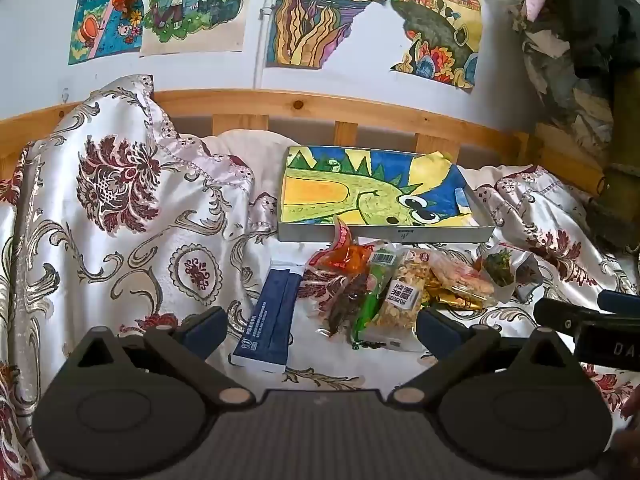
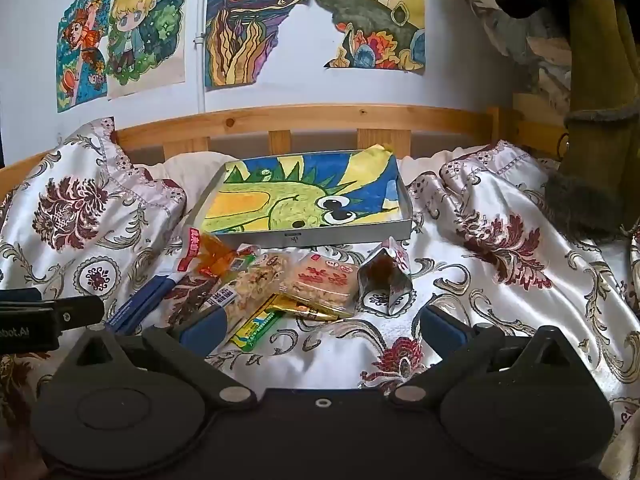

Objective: Organize snacks

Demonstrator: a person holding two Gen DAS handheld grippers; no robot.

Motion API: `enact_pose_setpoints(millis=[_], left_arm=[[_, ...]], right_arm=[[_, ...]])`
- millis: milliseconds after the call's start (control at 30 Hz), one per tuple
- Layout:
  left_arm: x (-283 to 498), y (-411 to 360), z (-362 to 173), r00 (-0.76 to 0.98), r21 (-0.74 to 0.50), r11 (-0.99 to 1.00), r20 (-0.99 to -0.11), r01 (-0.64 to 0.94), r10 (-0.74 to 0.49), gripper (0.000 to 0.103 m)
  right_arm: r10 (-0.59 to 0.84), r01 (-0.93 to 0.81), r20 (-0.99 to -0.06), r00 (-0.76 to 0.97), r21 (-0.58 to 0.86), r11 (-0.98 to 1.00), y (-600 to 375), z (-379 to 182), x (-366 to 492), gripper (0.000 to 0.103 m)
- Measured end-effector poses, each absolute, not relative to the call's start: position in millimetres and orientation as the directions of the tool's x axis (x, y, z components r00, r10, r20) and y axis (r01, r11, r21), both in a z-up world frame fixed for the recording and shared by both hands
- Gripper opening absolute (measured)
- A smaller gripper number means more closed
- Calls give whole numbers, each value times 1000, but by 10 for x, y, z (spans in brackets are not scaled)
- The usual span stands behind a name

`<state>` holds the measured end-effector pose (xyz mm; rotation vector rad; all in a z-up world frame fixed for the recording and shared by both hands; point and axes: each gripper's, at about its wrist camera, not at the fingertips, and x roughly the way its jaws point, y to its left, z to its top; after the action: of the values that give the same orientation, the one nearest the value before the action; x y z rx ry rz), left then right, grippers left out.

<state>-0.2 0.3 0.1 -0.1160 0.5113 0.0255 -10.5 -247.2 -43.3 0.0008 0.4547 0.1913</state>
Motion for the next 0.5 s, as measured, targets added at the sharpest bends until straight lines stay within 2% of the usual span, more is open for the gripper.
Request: enact_pose_setpoints(millis=[500], left_arm=[[-15,11,-7,869,-99,994,-495,-53,-3,102]], right_arm=[[183,-182,-455,872,46,982,-2466,-466,-85,102]])
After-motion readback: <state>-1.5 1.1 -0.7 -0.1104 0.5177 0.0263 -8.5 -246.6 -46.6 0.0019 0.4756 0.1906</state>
